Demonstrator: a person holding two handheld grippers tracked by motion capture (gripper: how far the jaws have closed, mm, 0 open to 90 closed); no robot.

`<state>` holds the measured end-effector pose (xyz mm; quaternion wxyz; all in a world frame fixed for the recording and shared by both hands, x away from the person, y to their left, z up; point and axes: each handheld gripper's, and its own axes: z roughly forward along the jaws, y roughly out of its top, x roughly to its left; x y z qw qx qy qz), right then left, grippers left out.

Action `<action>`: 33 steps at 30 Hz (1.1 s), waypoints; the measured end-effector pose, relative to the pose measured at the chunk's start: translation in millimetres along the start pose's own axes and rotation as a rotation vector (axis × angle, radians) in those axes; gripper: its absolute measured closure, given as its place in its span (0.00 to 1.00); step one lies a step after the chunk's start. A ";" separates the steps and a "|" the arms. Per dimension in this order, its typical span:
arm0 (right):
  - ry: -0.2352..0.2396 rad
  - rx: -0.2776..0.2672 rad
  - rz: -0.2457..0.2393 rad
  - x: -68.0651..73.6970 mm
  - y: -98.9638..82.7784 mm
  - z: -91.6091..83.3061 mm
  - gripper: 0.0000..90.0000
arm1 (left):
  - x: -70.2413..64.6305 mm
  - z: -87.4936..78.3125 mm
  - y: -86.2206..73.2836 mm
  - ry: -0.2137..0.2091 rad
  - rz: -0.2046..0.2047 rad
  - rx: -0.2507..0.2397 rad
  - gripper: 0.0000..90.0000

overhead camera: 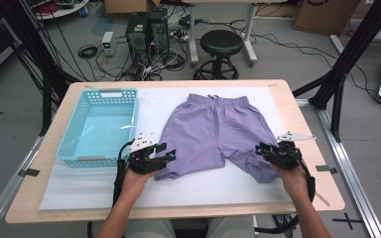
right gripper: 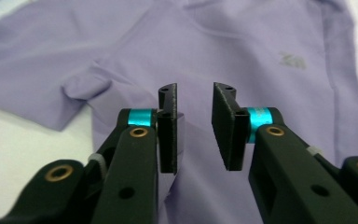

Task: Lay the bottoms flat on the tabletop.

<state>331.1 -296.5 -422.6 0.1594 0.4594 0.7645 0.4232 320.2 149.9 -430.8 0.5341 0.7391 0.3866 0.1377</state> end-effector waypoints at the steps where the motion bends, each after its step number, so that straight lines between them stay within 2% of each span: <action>1: 0.015 -0.016 -0.009 1.4 -0.3 -3.9 0.79 | 0.1 -0.5 0.0 0.000 0.000 0.000 0.56; 3: 0.049 -0.026 -0.031 6.7 -1.5 -9.5 0.78 | -0.1 -1.7 0.0 0.001 0.000 -0.004 0.56; 5: 0.086 -0.011 -0.068 14.4 -4.3 -11.0 0.74 | -0.7 -2.1 -0.3 0.003 0.002 -0.006 0.56; 7: 0.084 0.035 -0.107 22.9 -9.2 -6.0 0.67 | -1.1 -2.4 -0.3 0.001 0.002 -0.005 0.56; 9: 0.058 0.070 -0.141 28.1 -13.7 0.5 0.64 | -3.9 -2.7 -0.5 -0.003 0.005 -0.006 0.56; 10: 0.035 0.100 -0.162 30.2 -16.8 5.4 0.66 | -4.3 -2.9 -0.4 -0.007 0.009 -0.004 0.56; 13: 0.025 0.146 -0.197 32.4 -20.3 10.1 0.92 | -4.7 -3.8 1.0 -0.007 0.005 -0.007 0.56; 14: 0.036 0.143 -0.201 32.4 -19.8 9.1 0.98 | -4.1 -4.4 1.4 -0.007 0.004 -0.010 0.56; 19: 0.106 0.073 -0.167 31.2 -15.4 -4.8 0.99 | -1.8 -6.7 1.5 0.002 -0.003 -0.014 0.56; 21: 0.170 0.040 -0.149 31.0 -15.4 -8.6 0.99 | -2.1 -7.1 1.6 0.002 -0.005 -0.019 0.56; 22: 0.173 0.031 -0.142 31.6 -15.4 -10.1 0.98 | -2.6 -7.2 1.7 -0.001 -0.003 -0.019 0.56; 23: 0.161 0.024 -0.143 33.3 -15.2 -11.6 0.92 | -3.5 -6.9 1.5 -0.002 -0.003 -0.018 0.56; 25: 0.154 0.032 -0.152 36.9 -14.2 -10.3 0.82 | -4.2 -5.8 1.1 -0.006 0.002 -0.014 0.56; 27: 0.157 0.040 -0.160 42.8 -12.3 -5.4 0.76 | -4.7 -4.7 0.4 -0.008 0.003 -0.010 0.56; 30: 0.173 0.052 -0.179 55.0 -8.6 5.4 0.74 | -4.6 -4.2 -0.3 -0.007 0.008 -0.003 0.56; 33: 0.188 0.095 -0.239 74.3 -6.3 23.8 0.71 | -4.0 -5.5 -0.8 -0.005 0.005 -0.003 0.56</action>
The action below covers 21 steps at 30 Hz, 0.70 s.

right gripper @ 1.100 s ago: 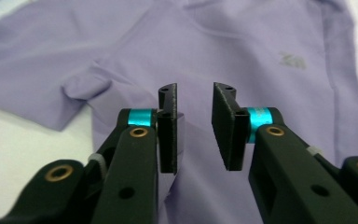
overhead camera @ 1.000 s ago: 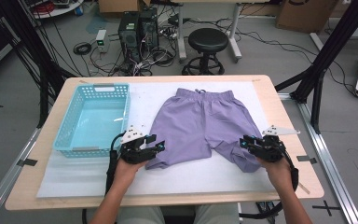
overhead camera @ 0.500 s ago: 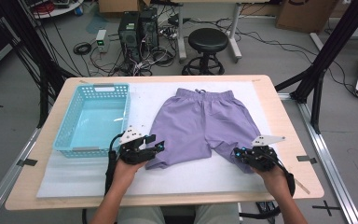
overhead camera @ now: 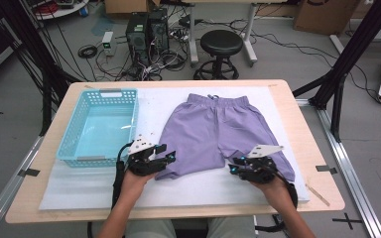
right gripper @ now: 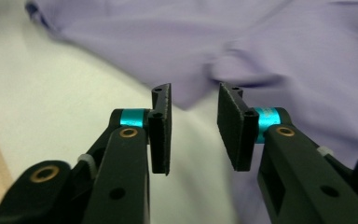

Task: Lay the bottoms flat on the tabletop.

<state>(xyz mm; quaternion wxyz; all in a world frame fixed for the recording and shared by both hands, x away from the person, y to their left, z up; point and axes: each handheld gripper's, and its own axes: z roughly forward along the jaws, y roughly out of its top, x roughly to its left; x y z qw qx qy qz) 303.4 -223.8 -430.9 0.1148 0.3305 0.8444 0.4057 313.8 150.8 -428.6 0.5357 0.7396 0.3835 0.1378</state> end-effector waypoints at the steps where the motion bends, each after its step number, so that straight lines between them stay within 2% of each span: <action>1: 0.002 0.021 -0.019 5.8 2.8 9.7 0.68 | 0.3 -0.6 -0.3 0.000 0.001 0.000 0.56; 4: 0.009 0.047 -0.062 18.3 9.2 29.5 0.65 | 1.0 -2.6 -1.6 -0.006 0.003 0.003 0.56; 6: 0.011 0.048 -0.079 21.2 11.1 33.6 0.65 | 1.3 -3.3 -2.6 -0.005 0.001 0.005 0.56; 7: 0.018 0.045 -0.111 30.0 18.3 44.5 0.65 | 1.9 -4.3 -4.1 -0.005 -0.002 0.006 0.56; 9: 0.026 0.057 -0.119 33.7 23.3 52.0 0.67 | 3.2 -5.4 -5.6 -0.005 -0.004 0.008 0.56; 11: 0.002 0.098 -0.139 35.4 27.3 62.0 0.76 | 4.5 -6.6 -6.1 -0.005 -0.006 0.009 0.56; 13: -0.012 0.102 -0.141 33.9 31.5 64.8 0.95 | 5.3 -8.6 -6.0 -0.006 -0.006 0.007 0.56; 14: -0.009 0.114 -0.134 31.9 34.1 64.7 0.99 | 5.7 -9.6 -5.9 -0.005 -0.007 0.007 0.56; 15: 0.030 0.126 -0.115 27.7 37.2 64.7 0.99 | 6.4 -10.4 -5.7 -0.005 -0.002 0.007 0.56; 17: 0.078 0.120 -0.082 19.2 45.0 60.6 0.99 | 8.5 -12.6 -4.6 -0.008 -0.010 -0.003 0.57; 21: 0.081 0.084 0.022 -4.1 62.6 54.9 0.99 | 8.4 -11.3 -0.6 -0.011 -0.010 -0.015 0.57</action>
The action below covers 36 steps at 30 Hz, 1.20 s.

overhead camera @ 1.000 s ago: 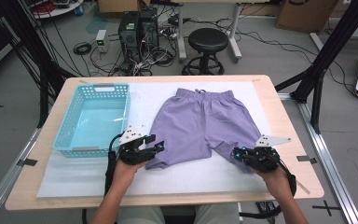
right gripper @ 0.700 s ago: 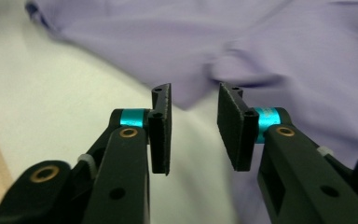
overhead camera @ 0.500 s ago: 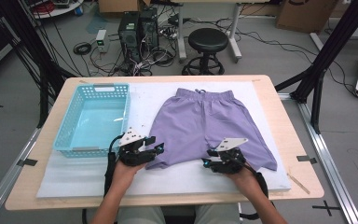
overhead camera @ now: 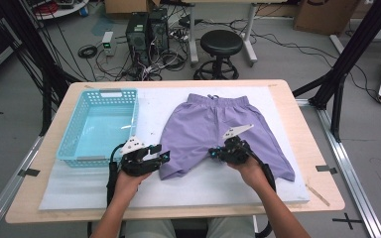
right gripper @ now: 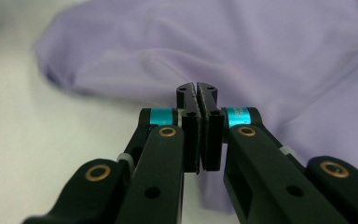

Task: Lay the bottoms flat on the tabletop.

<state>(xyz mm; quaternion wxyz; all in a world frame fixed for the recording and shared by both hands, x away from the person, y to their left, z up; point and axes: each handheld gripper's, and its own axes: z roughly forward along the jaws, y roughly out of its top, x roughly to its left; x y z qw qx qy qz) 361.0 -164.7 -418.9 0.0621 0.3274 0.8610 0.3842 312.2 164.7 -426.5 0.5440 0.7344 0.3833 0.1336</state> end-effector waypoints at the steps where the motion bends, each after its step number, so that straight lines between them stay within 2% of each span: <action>1: -0.002 0.000 0.027 -4.8 2.3 0.5 0.99 | -2.0 2.3 0.8 -0.006 0.006 0.003 0.57; 2: 0.004 -0.002 0.078 -13.3 4.9 2.9 0.99 | -2.7 3.3 1.0 -0.009 0.012 0.008 0.57; 4: 0.003 0.003 0.133 -21.6 6.8 8.2 0.99 | -7.3 10.7 0.9 -0.020 0.042 0.036 0.59; 7: -0.065 0.041 0.157 -30.8 9.1 18.5 0.99 | -12.3 20.0 0.2 -0.031 0.055 0.068 0.59; 8: -0.116 0.052 0.165 -34.2 9.1 21.2 0.99 | -13.3 21.7 0.4 -0.036 0.061 0.075 0.59; 10: -0.174 0.063 0.181 -39.8 7.4 23.3 0.99 | -16.6 25.6 0.7 -0.044 0.067 0.083 0.58; 12: -0.203 0.062 0.191 -42.3 6.3 22.0 0.98 | -19.4 29.0 1.2 -0.053 0.080 0.096 0.55; 14: -0.195 0.062 0.187 -41.5 6.4 19.0 0.92 | -21.7 32.1 1.2 -0.052 0.089 0.105 0.53; 16: -0.169 0.025 0.189 -39.3 5.9 11.6 0.87 | -23.1 34.0 1.2 -0.052 0.092 0.109 0.52; 17: -0.169 0.025 0.189 -39.3 5.9 11.6 0.87 | -23.1 34.0 1.2 -0.052 0.092 0.109 0.52; 18: -0.155 -0.014 0.177 -36.0 5.0 2.3 0.85 | -24.7 36.6 1.2 -0.054 0.099 0.114 0.51; 20: -0.146 -0.051 0.170 -33.3 3.1 -7.6 0.84 | -27.9 40.6 1.3 -0.062 0.107 0.121 0.50; 21: -0.146 -0.051 0.170 -33.3 3.1 -7.6 0.84 | -27.9 40.6 1.3 -0.062 0.107 0.121 0.50; 22: -0.138 -0.082 0.179 -31.9 0.0 -16.5 0.84 | -31.7 45.0 1.7 -0.071 0.116 0.127 0.49; 25: -0.118 -0.114 0.161 -29.3 -5.2 -25.1 0.84 | -39.4 55.1 1.6 -0.083 0.132 0.138 0.49; 27: -0.097 -0.124 0.147 -25.0 -7.9 -27.8 0.83 | -43.1 62.5 0.4 -0.073 0.160 0.167 0.49; 28: -0.089 -0.128 0.140 -23.2 -8.6 -27.9 0.82 | -45.3 67.9 -0.9 -0.036 0.181 0.211 0.49; 29: -0.081 -0.132 0.125 -20.2 -9.4 -27.3 0.81 | -46.2 71.4 -2.0 -0.013 0.188 0.236 0.51; 30: -0.077 -0.130 0.116 -18.6 -9.6 -26.7 0.80 | -46.6 75.7 -3.9 -0.009 0.194 0.265 0.52; 32: -0.073 -0.119 0.103 -15.2 -9.8 -24.4 0.80 | -47.0 78.6 -5.7 0.010 0.218 0.302 0.66; 33: -0.074 -0.117 0.096 -14.4 -9.6 -22.7 0.80 | -47.0 78.6 -5.7 0.010 0.218 0.302 0.73; 34: -0.073 -0.113 0.099 -13.9 -9.6 -22.1 0.80 | -44.7 76.1 -4.2 0.042 0.219 0.289 0.89; 35: -0.072 -0.114 0.100 -13.9 -9.5 -21.6 0.80 | -42.1 74.4 -3.2 0.046 0.195 0.282 0.95; 36: -0.071 -0.113 0.100 -13.9 -9.4 -21.3 0.80 | -38.8 72.4 -2.5 0.031 0.174 0.267 0.97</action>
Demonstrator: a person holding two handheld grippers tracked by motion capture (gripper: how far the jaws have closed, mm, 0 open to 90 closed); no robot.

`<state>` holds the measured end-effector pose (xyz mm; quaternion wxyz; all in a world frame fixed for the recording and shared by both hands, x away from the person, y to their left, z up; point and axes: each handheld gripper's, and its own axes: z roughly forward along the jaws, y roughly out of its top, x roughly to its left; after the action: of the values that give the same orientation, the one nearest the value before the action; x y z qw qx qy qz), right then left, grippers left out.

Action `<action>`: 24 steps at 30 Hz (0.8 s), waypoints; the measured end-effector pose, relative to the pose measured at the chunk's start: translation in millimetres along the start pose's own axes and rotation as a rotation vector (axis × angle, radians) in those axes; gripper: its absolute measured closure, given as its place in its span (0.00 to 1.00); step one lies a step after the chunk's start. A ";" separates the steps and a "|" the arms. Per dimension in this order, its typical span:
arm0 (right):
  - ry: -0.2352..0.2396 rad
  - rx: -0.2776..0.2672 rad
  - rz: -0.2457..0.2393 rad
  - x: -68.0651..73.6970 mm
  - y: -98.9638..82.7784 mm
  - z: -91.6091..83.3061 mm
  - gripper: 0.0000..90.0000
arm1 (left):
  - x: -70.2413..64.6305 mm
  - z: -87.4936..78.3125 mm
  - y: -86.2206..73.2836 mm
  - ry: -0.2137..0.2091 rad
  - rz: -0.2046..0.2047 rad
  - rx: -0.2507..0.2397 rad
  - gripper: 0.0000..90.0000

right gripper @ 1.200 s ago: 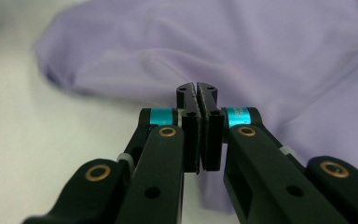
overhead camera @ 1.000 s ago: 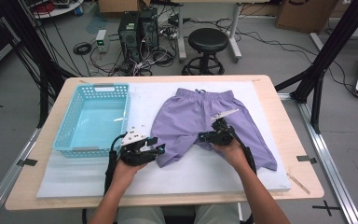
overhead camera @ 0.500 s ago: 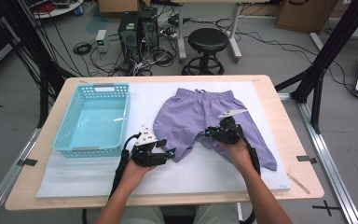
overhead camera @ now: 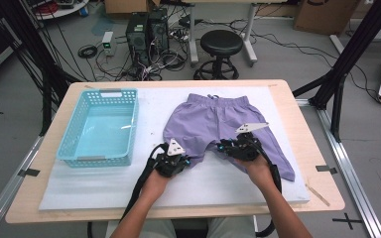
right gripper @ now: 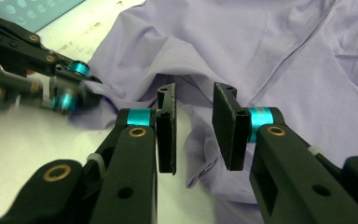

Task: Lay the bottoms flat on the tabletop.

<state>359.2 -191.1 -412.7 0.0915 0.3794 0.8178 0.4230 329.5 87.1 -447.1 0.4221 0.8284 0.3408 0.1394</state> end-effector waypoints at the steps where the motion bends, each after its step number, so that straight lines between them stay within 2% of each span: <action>1: 0.001 -0.001 -0.004 -0.1 0.0 0.2 0.80 | 1.9 -2.0 -0.4 -0.008 -0.011 -0.009 0.97; 5: 0.030 0.017 -0.004 3.5 -0.2 5.8 0.80 | 12.1 -12.8 -2.1 -0.034 -0.070 -0.069 0.98; 7: 0.043 0.045 -0.033 9.6 0.1 13.5 0.80 | 16.7 -19.6 -1.8 -0.048 -0.116 -0.123 0.98; 9: 0.040 0.062 -0.054 15.8 1.0 22.7 0.79 | 20.1 -25.3 -1.5 -0.044 -0.130 -0.148 0.98; 12: -0.012 0.077 -0.066 21.7 3.4 38.0 0.70 | 25.6 -32.1 -2.2 -0.025 -0.141 -0.160 0.98; 14: -0.030 0.101 -0.061 23.0 4.1 48.0 0.70 | 28.8 -35.6 -2.8 -0.016 -0.147 -0.170 0.98; 15: -0.043 0.118 -0.074 23.4 4.1 53.9 0.70 | 30.7 -37.8 -3.1 -0.008 -0.150 -0.177 0.98; 16: -0.058 0.139 -0.088 24.2 3.9 60.5 0.70 | 32.1 -39.4 -3.4 -0.001 -0.150 -0.182 0.98; 17: -0.081 0.128 -0.110 25.9 4.0 62.7 0.74 | 33.1 -40.9 -3.7 0.007 -0.151 -0.186 0.98; 20: -0.132 0.144 -0.148 27.5 5.7 63.3 0.92 | 36.5 -44.7 -5.3 0.019 -0.156 -0.189 0.98; 21: -0.127 0.152 -0.151 26.2 5.8 61.8 0.98 | 37.3 -46.0 -5.9 0.022 -0.155 -0.192 0.98; 24: -0.075 0.167 -0.131 25.7 4.6 54.1 0.99 | 38.7 -50.9 -8.2 0.028 -0.153 -0.196 0.98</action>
<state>369.4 -137.8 -438.7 0.1179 0.3469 0.8692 0.3320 327.7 147.6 -425.0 0.5056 0.7529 0.3933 0.1509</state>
